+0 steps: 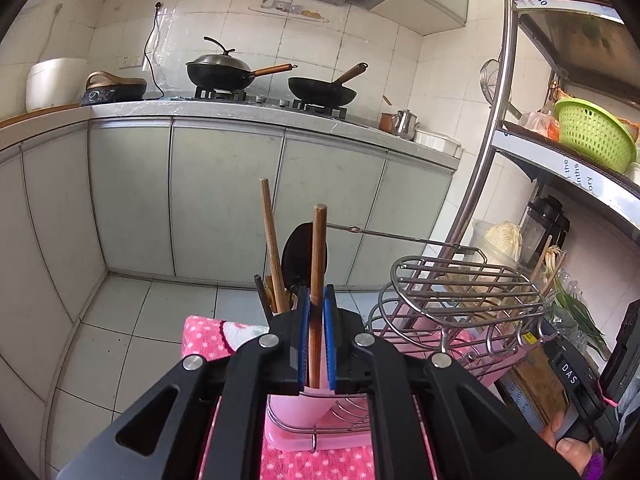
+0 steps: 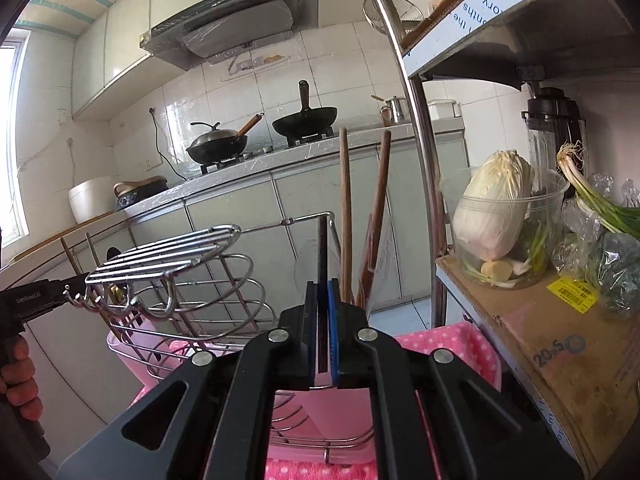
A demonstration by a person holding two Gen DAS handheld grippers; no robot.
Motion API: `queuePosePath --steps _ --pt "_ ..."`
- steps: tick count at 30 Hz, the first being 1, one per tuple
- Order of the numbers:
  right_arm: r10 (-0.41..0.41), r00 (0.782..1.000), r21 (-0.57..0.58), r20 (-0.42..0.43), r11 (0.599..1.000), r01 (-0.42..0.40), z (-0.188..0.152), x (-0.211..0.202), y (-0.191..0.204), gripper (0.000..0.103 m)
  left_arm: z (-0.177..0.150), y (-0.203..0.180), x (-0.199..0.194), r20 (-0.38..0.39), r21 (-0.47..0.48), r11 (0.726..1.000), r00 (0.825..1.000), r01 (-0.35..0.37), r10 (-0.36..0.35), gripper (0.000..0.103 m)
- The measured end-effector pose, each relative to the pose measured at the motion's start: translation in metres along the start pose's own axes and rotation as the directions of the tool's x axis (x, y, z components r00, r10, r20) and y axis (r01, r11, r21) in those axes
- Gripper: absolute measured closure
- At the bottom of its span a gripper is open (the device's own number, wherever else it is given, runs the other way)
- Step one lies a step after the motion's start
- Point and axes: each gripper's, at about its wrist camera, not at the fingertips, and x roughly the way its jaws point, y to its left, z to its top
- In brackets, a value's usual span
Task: Organize utensils
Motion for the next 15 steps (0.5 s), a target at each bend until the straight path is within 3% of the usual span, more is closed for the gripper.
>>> queuePosePath --steps 3,4,5,6,9,15 --pt "0.001 1.0 0.014 -0.027 1.0 0.0 0.0 0.001 -0.002 0.097 -0.002 -0.002 0.001 -0.009 -0.003 1.0 1.0 0.006 -0.006 0.093" --pt "0.001 0.999 0.022 -0.037 1.0 0.0 0.001 0.0 -0.003 0.097 -0.002 -0.001 -0.001 -0.008 -0.009 1.0 1.0 0.013 -0.013 0.086" --pt "0.002 0.999 0.027 -0.049 1.0 0.0 0.002 0.0 -0.005 0.091 -0.002 -0.001 -0.003 -0.004 -0.015 1.0 1.0 0.017 -0.017 0.081" --pt "0.004 0.998 0.035 -0.063 0.999 -0.002 0.003 0.0 -0.006 0.079 -0.002 -0.001 -0.005 0.003 -0.019 1.0 1.0 0.02 -0.02 0.073" --pt "0.035 0.997 0.048 -0.064 0.998 -0.032 0.002 -0.005 -0.006 0.062 -0.003 -0.001 -0.013 0.024 -0.023 0.999 0.999 0.032 -0.031 0.056" --pt "0.035 0.999 0.027 -0.036 0.999 -0.034 0.005 -0.023 0.0 0.052 -0.004 -0.006 -0.028 0.039 -0.015 0.999 0.999 0.036 -0.035 0.054"
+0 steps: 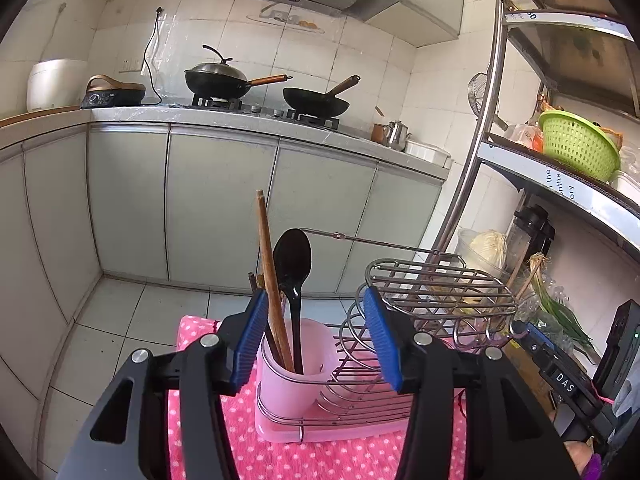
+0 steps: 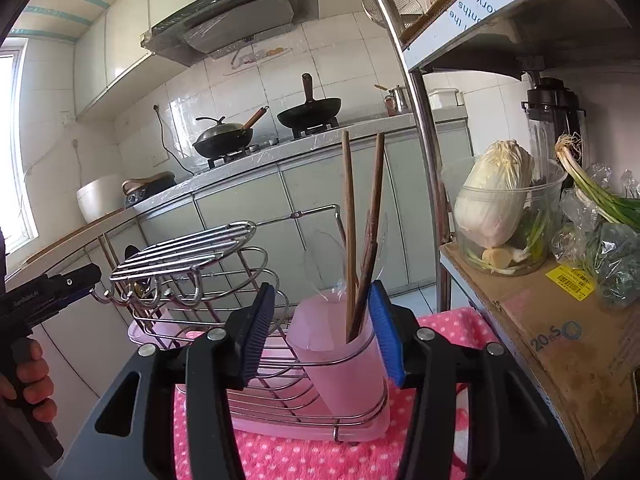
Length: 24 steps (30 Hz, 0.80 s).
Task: Organize utensils
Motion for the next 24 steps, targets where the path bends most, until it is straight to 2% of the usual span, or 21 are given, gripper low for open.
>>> queuePosePath --steps 4,12,19,24 --pt "0.018 1.0 0.016 0.007 1.0 -0.019 0.001 -0.016 0.001 0.048 -0.002 -0.006 -0.014 0.019 0.004 1.0 1.0 0.006 -0.006 0.042" --pt "0.069 0.997 0.003 0.015 0.998 -0.069 -0.006 -0.054 0.022 0.032 -0.011 -0.019 -0.045 0.023 -0.002 1.0 1.0 0.022 -0.022 0.029" --pt "0.064 0.998 -0.035 -0.027 0.997 -0.065 -0.02 -0.074 0.038 0.027 -0.026 -0.029 -0.072 0.031 0.015 1.0 1.0 -0.001 0.0 0.027" --pt "0.027 0.999 -0.043 -0.022 0.999 -0.028 -0.028 -0.088 0.043 0.026 -0.041 -0.031 -0.086 0.031 0.012 1.0 0.999 -0.027 0.027 0.023"
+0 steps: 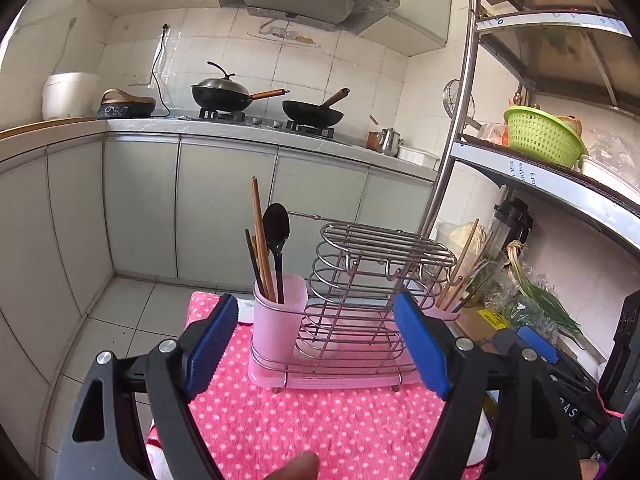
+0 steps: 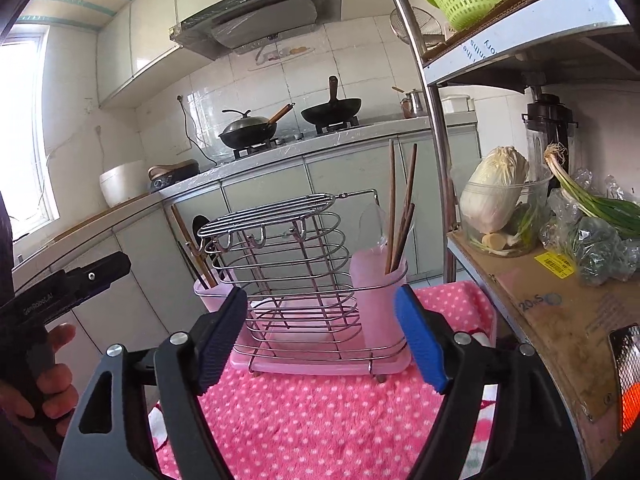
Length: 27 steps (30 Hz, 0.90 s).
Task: Organize utensils
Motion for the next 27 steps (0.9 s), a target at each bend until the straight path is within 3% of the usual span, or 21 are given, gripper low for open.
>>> queuePosePath --steps 10,27 --pt "-0.038 0.998 -0.03 -0.047 0.999 0.036 -0.006 -0.013 0.012 0.024 -0.029 0.004 -0.009 -0.061 -0.038 0.999 0.998 -0.032 0.029 0.023" --pt "-0.066 0.996 -0.075 -0.061 0.995 0.062 -0.014 -0.023 0.026 0.024 -0.045 -0.006 -0.011 -0.097 0.012 0.998 0.993 -0.063 0.064 0.023"
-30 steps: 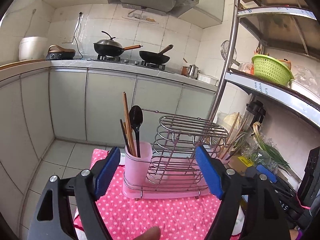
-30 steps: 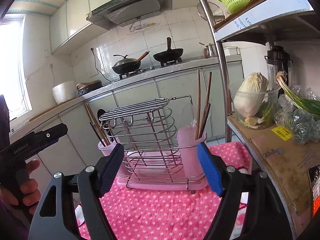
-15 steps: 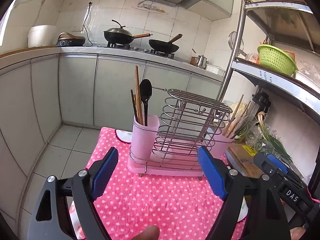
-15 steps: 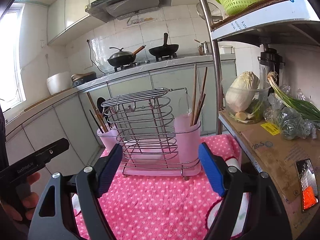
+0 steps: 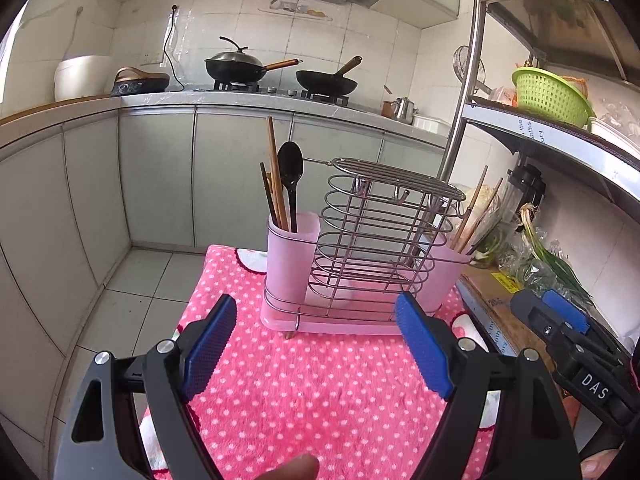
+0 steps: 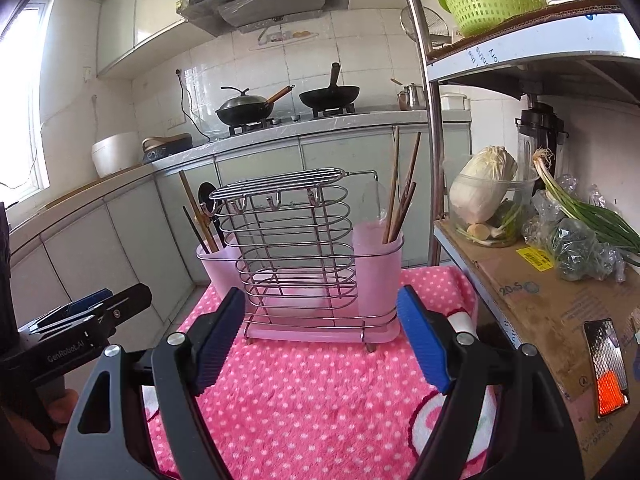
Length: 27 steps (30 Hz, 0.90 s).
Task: Organize utensils
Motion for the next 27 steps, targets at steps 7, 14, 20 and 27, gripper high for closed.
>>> queuePosePath --steps 7,14,20,27 --pt "-0.001 1.0 -0.011 -0.001 1.0 0.001 0.0003 -0.0014 0.0047 0.024 0.0001 -0.0008 0.0002 -0.002 0.005 1.0 1.0 0.006 -0.006 0.023" --pt "-0.005 1.0 -0.018 -0.006 1.0 0.005 0.0002 -0.0004 0.0059 0.024 -0.0005 -0.0023 0.0008 -0.005 0.013 1.0 1.0 0.02 -0.019 0.023" --pt "-0.002 1.0 -0.019 -0.006 1.0 0.001 0.0012 0.0002 0.0075 0.024 -0.0006 -0.0024 0.0008 -0.003 0.015 1.0 1.0 0.022 -0.022 0.023" --pt "0.0 1.0 -0.02 -0.008 1.0 0.0 0.0001 0.0001 0.0086 0.024 -0.0007 -0.0029 0.0009 -0.003 0.013 1.0 1.0 0.022 -0.022 0.023"
